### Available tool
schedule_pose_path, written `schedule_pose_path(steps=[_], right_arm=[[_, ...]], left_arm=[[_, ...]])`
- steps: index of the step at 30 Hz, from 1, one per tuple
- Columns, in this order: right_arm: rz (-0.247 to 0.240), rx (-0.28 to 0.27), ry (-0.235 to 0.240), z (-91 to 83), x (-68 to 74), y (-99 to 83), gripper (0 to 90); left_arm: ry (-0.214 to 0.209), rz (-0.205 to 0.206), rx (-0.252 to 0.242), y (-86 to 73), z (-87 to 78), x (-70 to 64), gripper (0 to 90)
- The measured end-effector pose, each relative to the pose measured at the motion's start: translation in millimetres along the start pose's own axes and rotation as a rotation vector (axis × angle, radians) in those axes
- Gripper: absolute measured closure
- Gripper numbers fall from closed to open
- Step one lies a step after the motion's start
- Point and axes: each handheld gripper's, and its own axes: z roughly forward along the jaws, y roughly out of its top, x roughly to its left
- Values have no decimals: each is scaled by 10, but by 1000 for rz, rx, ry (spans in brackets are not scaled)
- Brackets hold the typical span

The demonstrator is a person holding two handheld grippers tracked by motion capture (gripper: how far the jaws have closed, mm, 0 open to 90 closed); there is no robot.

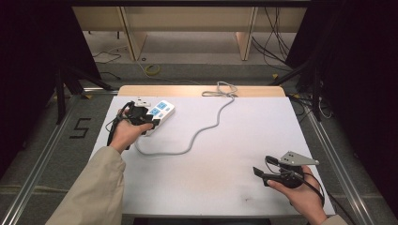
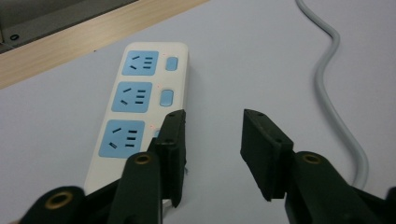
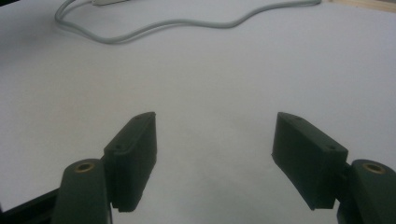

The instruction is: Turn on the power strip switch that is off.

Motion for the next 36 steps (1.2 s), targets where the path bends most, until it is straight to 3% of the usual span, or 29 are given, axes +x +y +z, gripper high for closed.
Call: schedule_pose_path(steps=[4, 15, 26, 36], right_arm=[[0, 1, 1, -1, -6, -2, 312], [0, 0, 3, -3, -8, 1, 311], [-3, 0, 8, 3, -16, 2, 309], [1, 0, 12, 2, -14, 6, 304]], left_arm=[[-35, 2, -18, -25, -25, -49, 524], [-57, -21, -61, -99, -199, -128, 344], [-75, 12, -71, -235, -307, -251, 265], [-77, 38, -122, -398, -367, -411, 221]])
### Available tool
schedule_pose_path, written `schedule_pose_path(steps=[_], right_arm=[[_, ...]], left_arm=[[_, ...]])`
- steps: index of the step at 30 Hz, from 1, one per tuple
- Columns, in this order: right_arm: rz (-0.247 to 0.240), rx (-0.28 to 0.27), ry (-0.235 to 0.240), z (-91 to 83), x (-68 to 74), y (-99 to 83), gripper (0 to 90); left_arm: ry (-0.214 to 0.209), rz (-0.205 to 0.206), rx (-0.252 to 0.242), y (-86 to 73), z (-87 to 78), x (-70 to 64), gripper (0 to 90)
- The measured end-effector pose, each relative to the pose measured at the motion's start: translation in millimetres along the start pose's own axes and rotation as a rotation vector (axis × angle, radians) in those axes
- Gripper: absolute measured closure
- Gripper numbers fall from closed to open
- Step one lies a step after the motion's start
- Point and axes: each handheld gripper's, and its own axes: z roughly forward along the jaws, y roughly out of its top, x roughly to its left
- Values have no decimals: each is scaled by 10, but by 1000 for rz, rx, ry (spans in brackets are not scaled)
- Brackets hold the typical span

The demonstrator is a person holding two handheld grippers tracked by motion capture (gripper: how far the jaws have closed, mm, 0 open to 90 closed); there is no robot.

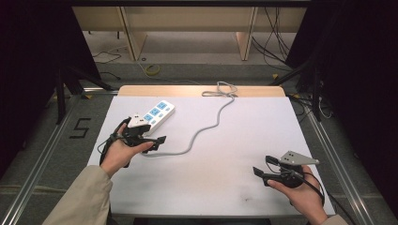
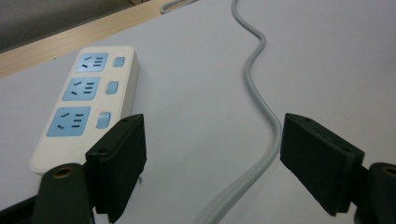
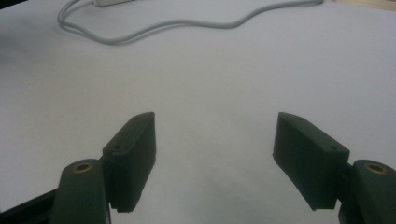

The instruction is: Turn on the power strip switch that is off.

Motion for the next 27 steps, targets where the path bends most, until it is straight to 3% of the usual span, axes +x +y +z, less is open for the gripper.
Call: schedule_pose_path(steps=[10, 27], right_arm=[[0, 0, 5, 9, 8, -4, 293], [-4, -2, 7, 8, 16, -4, 287]], left_arm=[[-48, 43, 14, -210, -87, -178, 193], [-44, 63, 28, -505, -255, -312, 186]])
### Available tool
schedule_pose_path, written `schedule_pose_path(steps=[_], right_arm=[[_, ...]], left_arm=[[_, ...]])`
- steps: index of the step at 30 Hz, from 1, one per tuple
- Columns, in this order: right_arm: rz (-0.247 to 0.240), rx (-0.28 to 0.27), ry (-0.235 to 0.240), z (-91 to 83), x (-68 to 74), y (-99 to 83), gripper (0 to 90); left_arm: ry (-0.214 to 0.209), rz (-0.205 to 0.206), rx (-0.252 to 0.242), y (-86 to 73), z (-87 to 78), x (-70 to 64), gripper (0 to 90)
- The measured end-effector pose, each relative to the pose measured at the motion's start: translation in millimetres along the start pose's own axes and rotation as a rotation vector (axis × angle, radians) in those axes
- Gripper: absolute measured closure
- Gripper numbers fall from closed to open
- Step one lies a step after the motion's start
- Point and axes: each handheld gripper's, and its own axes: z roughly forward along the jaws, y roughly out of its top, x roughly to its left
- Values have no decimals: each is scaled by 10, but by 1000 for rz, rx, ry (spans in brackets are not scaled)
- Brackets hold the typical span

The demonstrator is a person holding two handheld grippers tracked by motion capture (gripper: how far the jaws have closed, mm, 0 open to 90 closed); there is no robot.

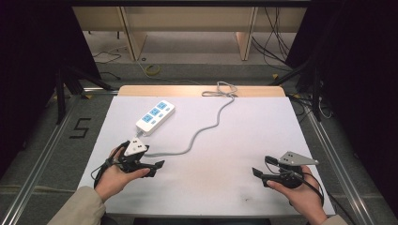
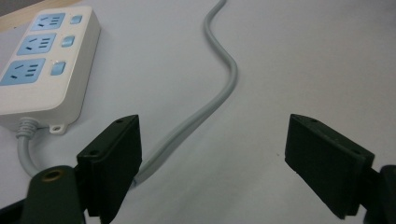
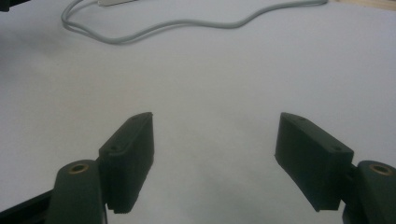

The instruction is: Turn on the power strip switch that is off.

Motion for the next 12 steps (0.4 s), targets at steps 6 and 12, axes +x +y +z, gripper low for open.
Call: schedule_pose_path(steps=[6, 12], right_arm=[[-2, -1, 1, -2, -1, 1, 286], [2, -4, 0, -14, -2, -1, 285]], left_arm=[[0, 0, 5, -35, 5, -20, 186], [-5, 11, -2, -10, 36, -65, 184]])
